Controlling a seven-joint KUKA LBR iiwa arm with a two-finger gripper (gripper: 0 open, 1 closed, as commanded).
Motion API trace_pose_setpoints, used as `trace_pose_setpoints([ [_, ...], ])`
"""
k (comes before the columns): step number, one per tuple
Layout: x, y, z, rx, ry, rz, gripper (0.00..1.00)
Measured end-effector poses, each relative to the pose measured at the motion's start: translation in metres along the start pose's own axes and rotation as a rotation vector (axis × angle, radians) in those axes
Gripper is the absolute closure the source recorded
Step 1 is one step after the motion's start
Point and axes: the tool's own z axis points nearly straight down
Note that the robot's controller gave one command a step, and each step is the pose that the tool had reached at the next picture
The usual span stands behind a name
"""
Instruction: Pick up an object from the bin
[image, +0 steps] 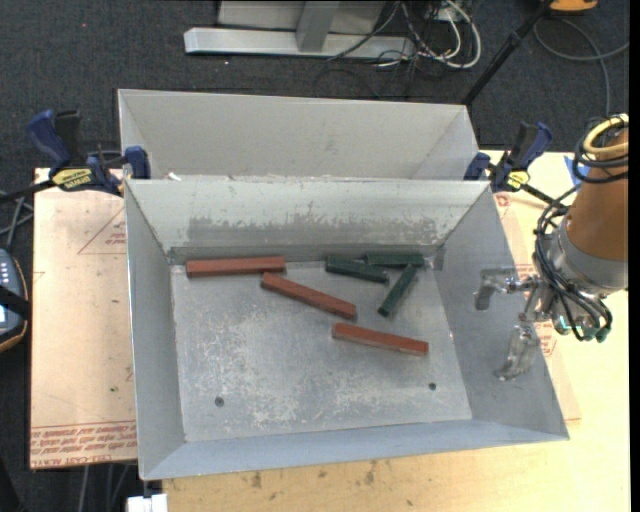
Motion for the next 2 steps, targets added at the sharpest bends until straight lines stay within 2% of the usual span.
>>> trace_pose_setpoints([
  [1, -0.002, 0.001, -0.004, 0.002, -0.008, -0.004, 0.0],
  [2, -0.058, 0.037, 0.09, 0.0, -0.006, -0.124, 1.0],
])
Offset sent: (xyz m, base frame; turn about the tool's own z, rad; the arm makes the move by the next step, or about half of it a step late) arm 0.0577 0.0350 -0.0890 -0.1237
